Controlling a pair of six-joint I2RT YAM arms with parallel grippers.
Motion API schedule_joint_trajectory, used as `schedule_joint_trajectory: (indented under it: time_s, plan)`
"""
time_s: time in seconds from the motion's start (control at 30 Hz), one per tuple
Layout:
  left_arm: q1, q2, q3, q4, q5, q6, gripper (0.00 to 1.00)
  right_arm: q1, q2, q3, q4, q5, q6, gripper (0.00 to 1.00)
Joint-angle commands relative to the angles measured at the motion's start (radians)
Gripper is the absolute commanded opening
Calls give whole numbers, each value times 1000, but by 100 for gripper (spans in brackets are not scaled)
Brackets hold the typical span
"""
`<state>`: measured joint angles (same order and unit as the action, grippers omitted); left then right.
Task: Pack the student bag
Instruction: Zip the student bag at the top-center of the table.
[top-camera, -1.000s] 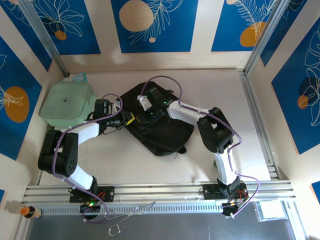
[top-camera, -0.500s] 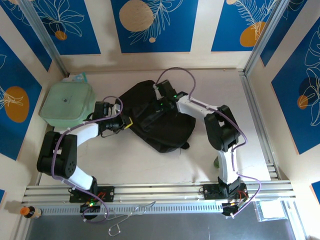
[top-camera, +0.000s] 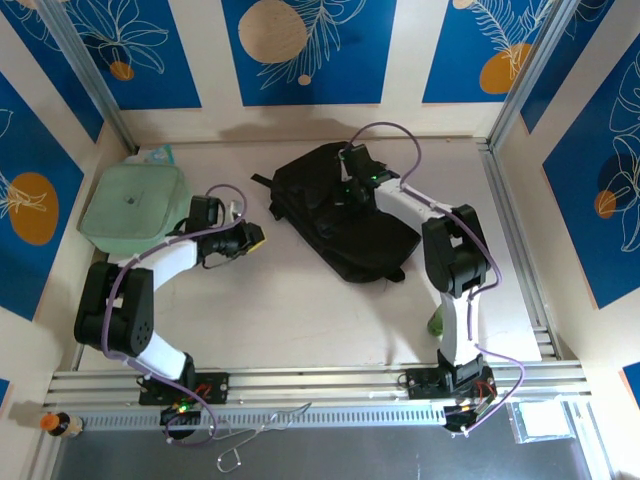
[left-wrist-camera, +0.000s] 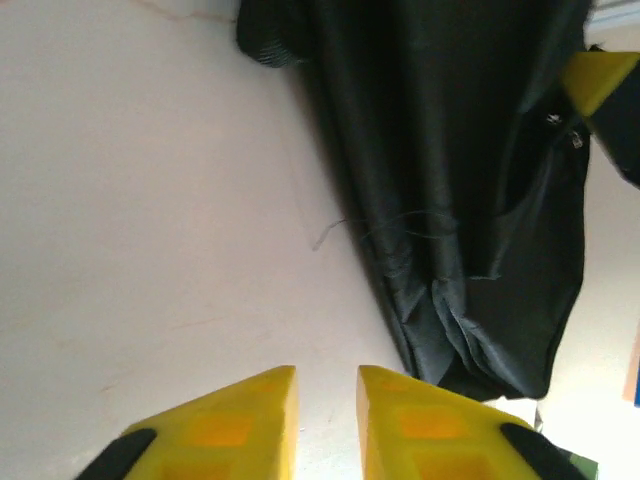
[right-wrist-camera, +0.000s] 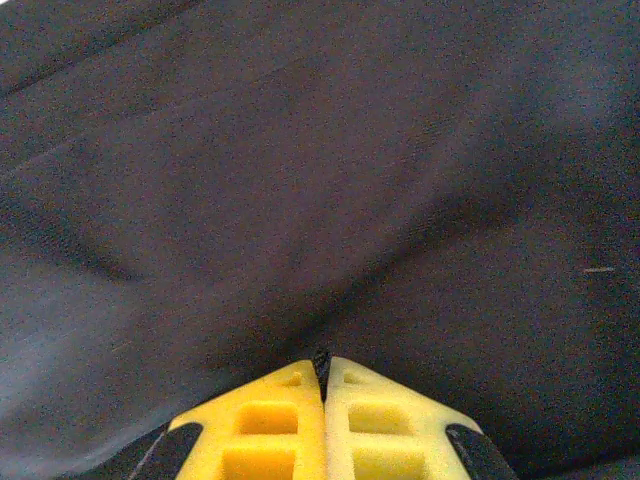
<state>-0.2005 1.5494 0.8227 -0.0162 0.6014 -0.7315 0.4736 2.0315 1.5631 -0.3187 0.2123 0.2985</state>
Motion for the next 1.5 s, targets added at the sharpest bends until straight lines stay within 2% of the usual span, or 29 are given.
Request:
schedule_joint_trajectory:
  time_s: [0.0, 0.13, 0.27, 0.37, 0.53, 0.6, 0.63, 0.73, 0.9, 0.97, 1.17, 1.3, 1.33, 1.37, 1.4, 1.47]
  plan:
    - [-39, 9, 36, 97, 16, -50, 41, 44, -20, 30, -1, -155, -47, 0]
    - [-83, 72, 85, 149, -16, -95, 54, 56, -19, 36, 0, -168, -51, 0]
    - [-140, 169, 179, 179, -31, -118, 56, 50, -16, 37, -5, -181, -49, 0]
    - [-171, 251, 266, 141, -81, -124, 55, 43, -19, 36, -5, -193, -45, 0]
    - [-204, 362, 390, 82, -141, -118, 44, 39, -22, 31, -3, -210, -45, 0]
    - [-205, 411, 438, 35, -153, -121, 37, 37, -21, 31, 0, -216, -44, 0]
    - [-205, 427, 446, 36, -150, -128, 31, 36, -23, 32, 0, -215, -42, 0]
    - [-205, 455, 463, 30, -155, -137, 0, 28, -25, 34, -1, -172, -44, 0]
    - [-199, 427, 454, -37, -208, -75, 0, -41, -4, 71, -40, 134, -26, 0]
    - [-191, 415, 442, -48, -209, -62, 0, -87, 22, 110, -73, 200, -8, 0]
    - [-171, 406, 443, -67, -213, -29, 0, -153, 63, 196, -143, 264, 32, 0]
    - [-158, 423, 496, -74, -213, 18, 0, -152, 57, 201, -176, 203, 72, 0]
    - [-158, 427, 518, -84, -216, 38, 0, -149, 52, 199, -181, 187, 78, 3]
    - [-157, 433, 545, -102, -227, 66, 0, -147, 37, 194, -186, 171, 92, 15]
    - [-157, 433, 571, -128, -253, 95, 13, -145, 12, 180, -188, 161, 110, 33]
    - [-156, 410, 601, -178, -324, 145, 35, -142, -57, 133, -165, 162, 129, 56]
